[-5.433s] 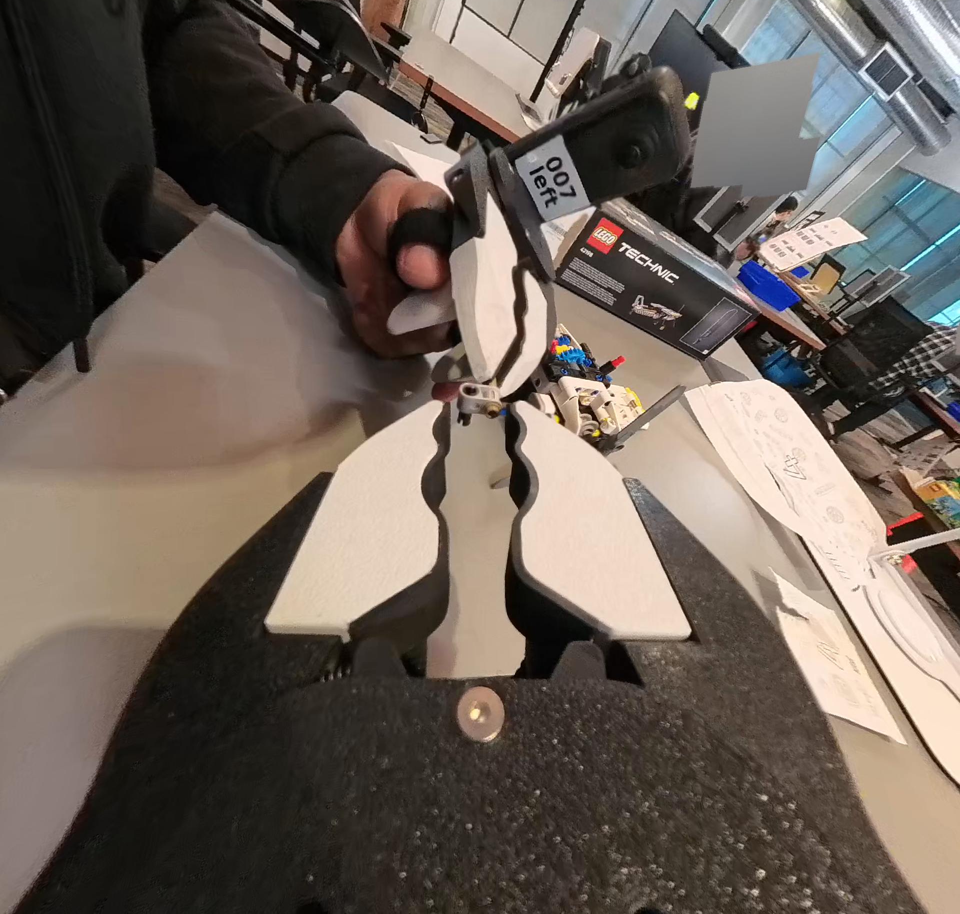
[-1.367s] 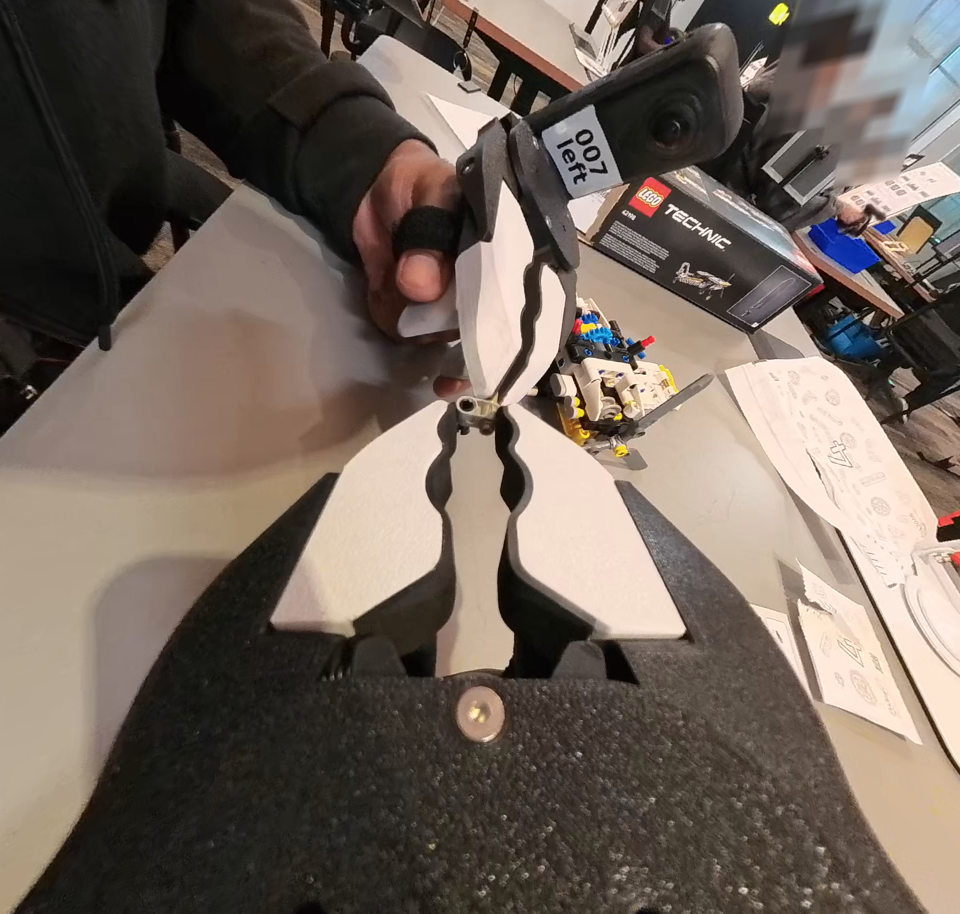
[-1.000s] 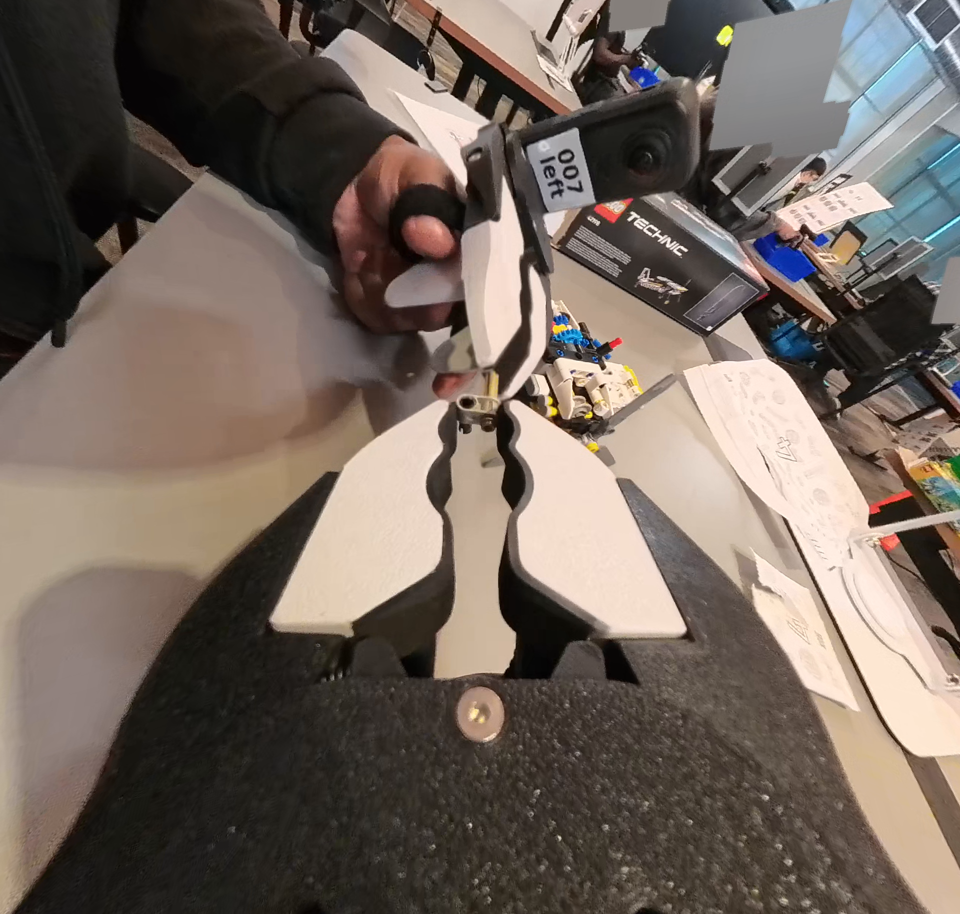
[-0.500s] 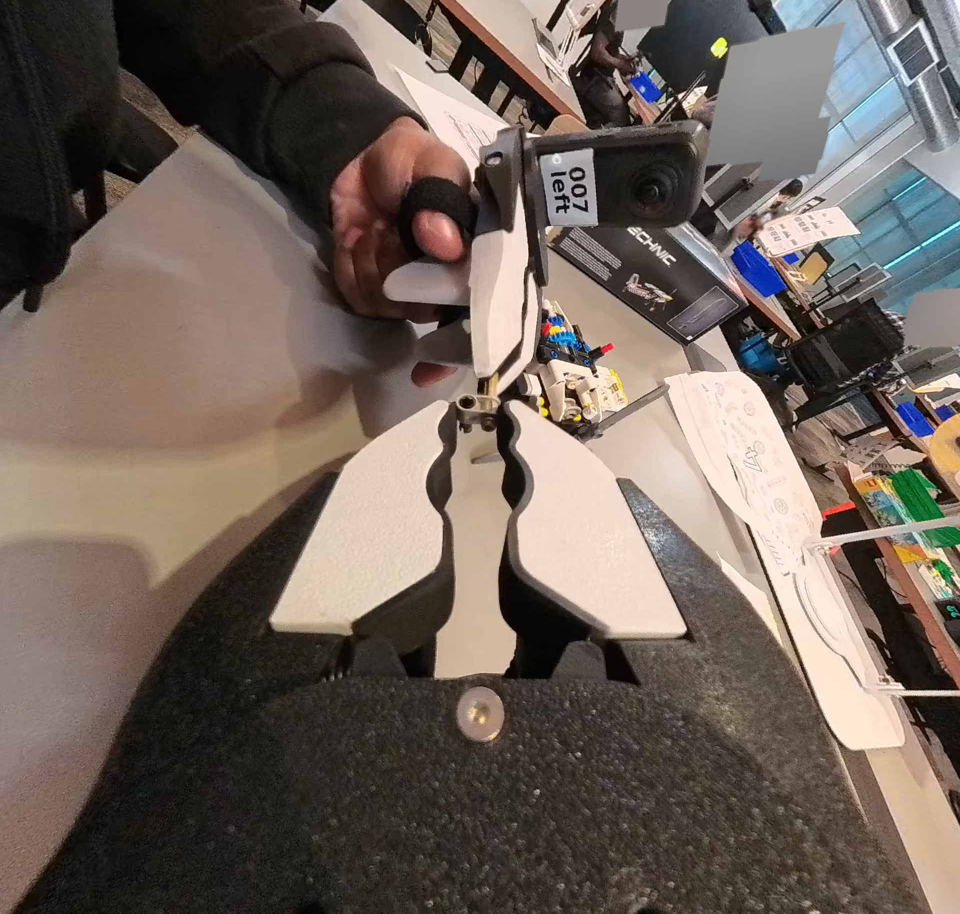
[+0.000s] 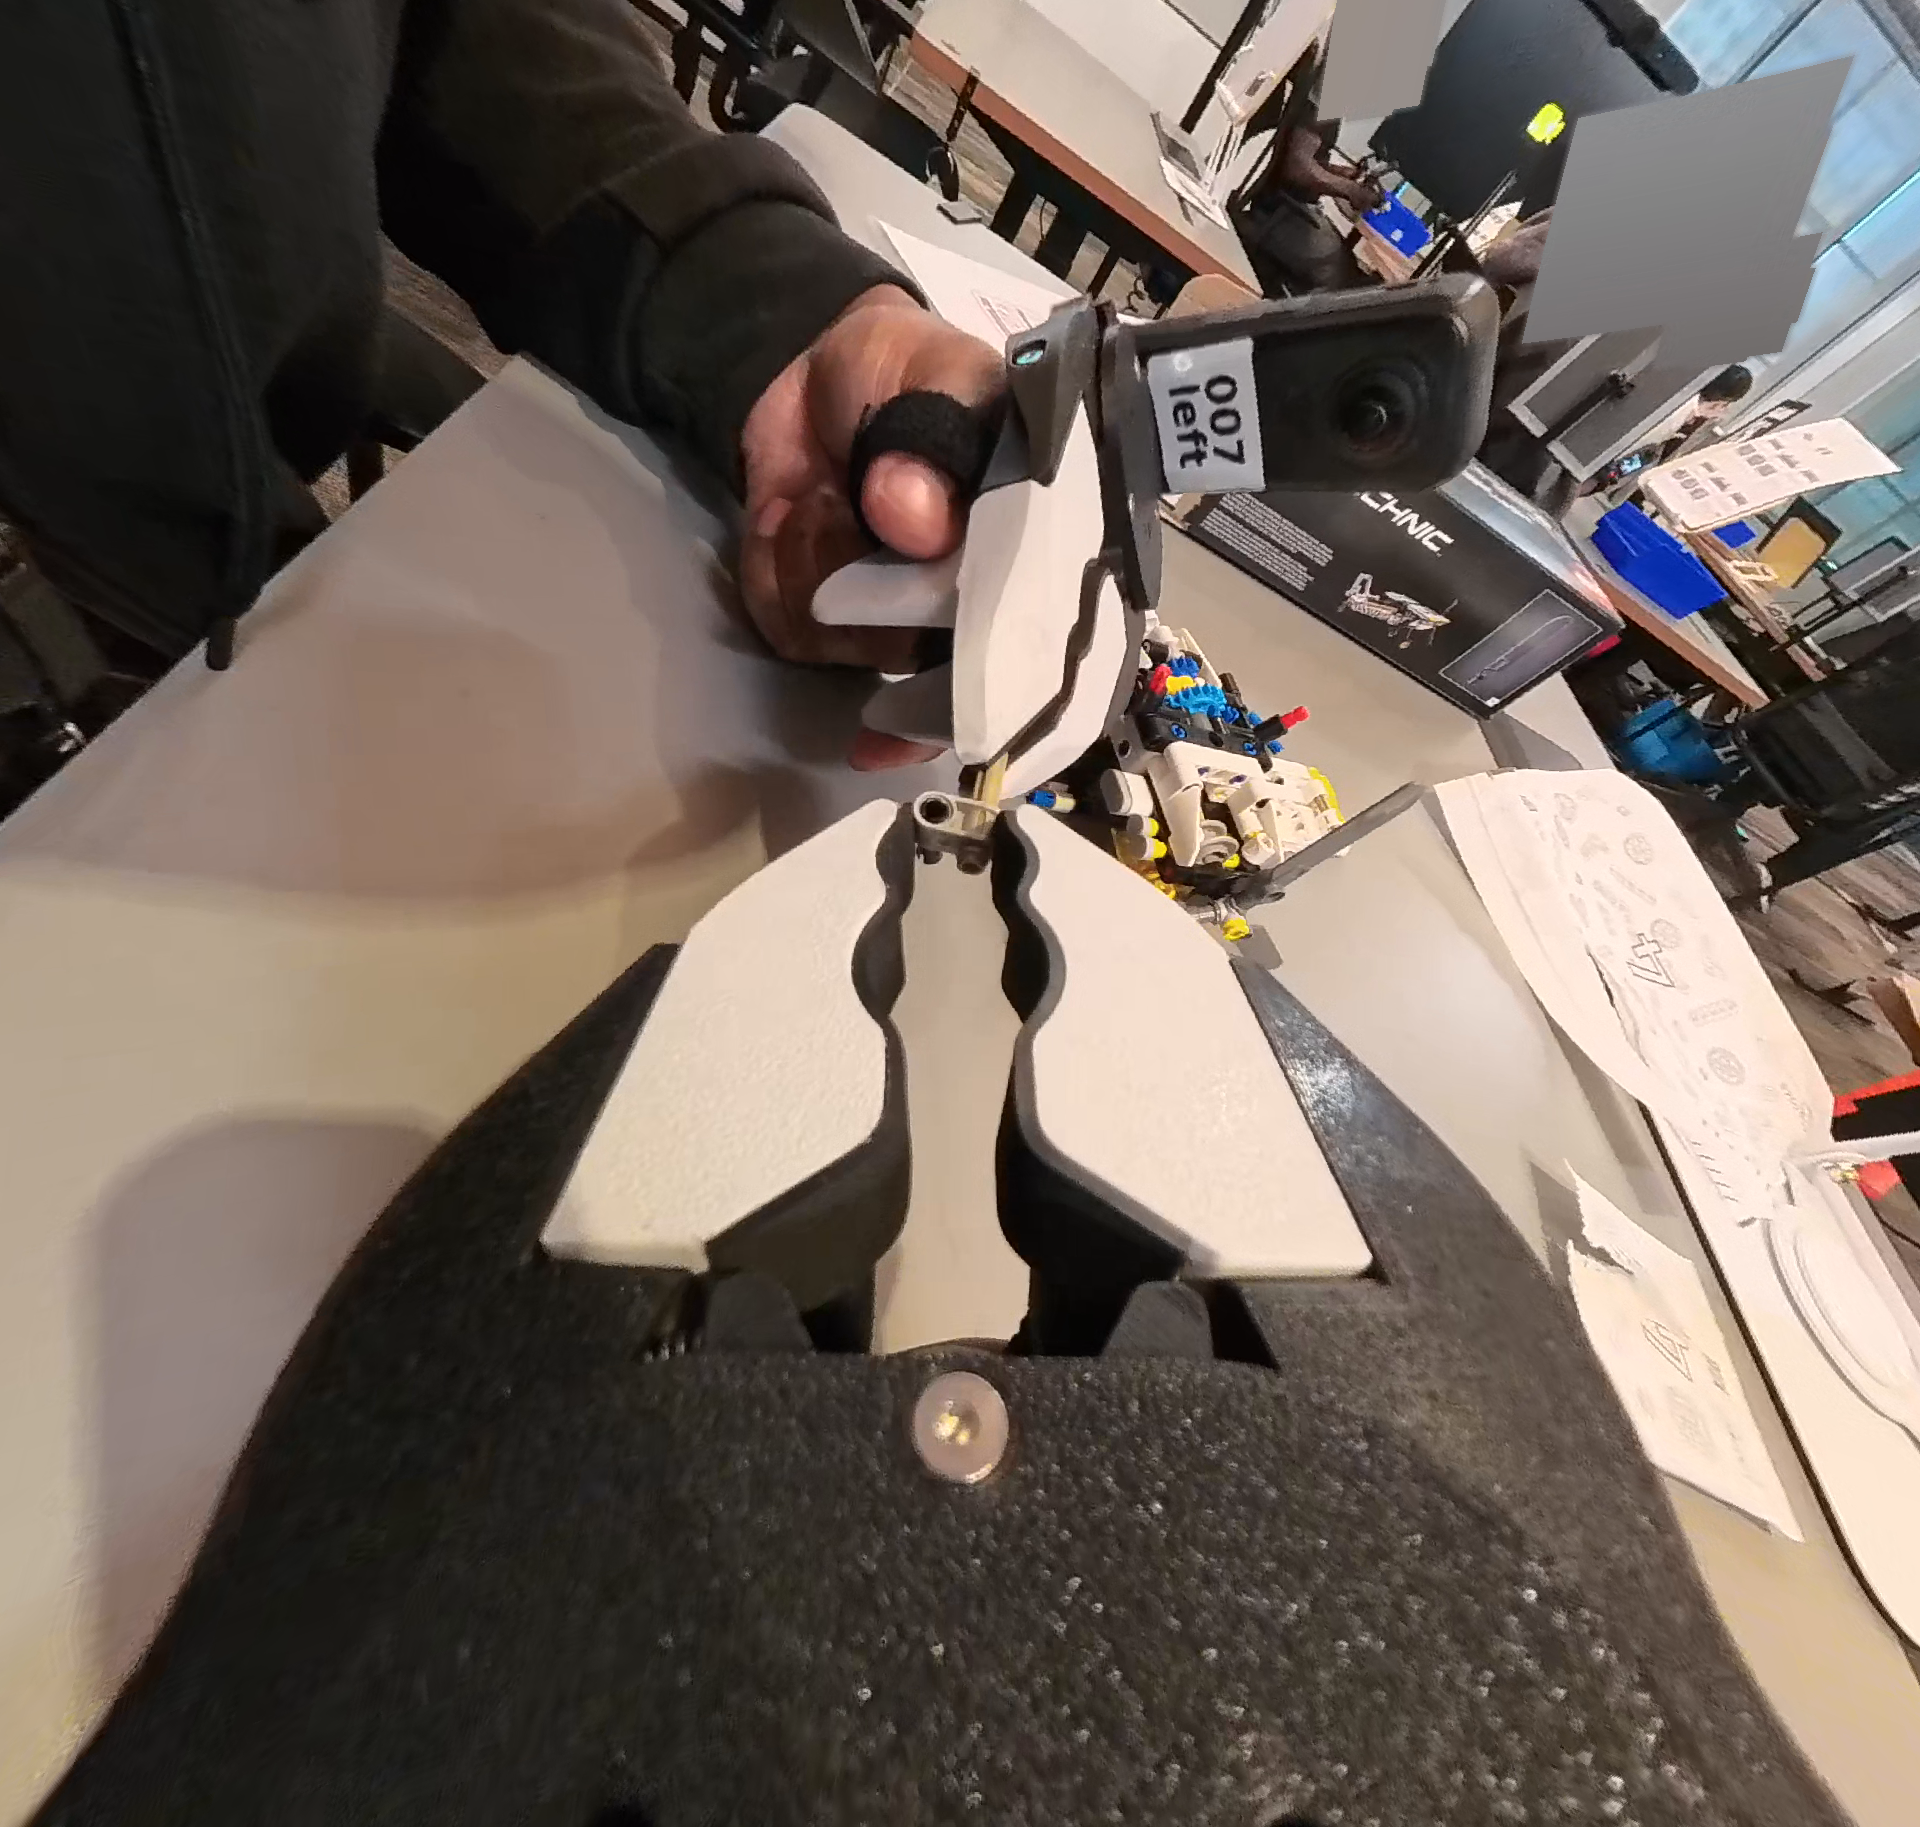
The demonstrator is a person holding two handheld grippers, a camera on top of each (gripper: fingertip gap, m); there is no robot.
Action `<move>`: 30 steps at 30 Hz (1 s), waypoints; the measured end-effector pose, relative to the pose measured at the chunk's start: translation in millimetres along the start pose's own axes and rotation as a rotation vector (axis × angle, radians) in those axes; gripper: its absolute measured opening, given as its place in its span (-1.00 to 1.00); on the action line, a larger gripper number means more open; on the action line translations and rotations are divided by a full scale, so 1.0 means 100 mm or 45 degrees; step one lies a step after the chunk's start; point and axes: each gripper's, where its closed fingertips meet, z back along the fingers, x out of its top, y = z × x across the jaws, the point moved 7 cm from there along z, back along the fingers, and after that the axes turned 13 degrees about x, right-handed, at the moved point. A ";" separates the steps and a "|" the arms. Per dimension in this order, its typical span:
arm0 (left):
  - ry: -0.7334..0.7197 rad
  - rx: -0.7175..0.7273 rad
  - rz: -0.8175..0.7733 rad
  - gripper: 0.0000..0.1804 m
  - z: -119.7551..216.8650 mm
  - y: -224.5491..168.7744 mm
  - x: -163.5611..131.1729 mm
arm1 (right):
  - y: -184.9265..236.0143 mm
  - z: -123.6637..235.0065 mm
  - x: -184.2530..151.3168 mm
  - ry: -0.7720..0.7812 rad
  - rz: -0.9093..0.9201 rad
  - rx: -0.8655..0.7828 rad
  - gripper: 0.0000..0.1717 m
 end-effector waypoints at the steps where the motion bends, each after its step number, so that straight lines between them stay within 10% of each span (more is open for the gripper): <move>1: 0.004 0.000 0.002 -0.94 0.00 0.00 0.00 | 0.00 0.00 0.00 0.004 0.004 0.003 -0.84; 30: -0.037 0.105 -0.062 -0.94 0.04 0.02 0.01 | -0.04 0.00 -0.02 0.093 -0.014 -0.107 -0.93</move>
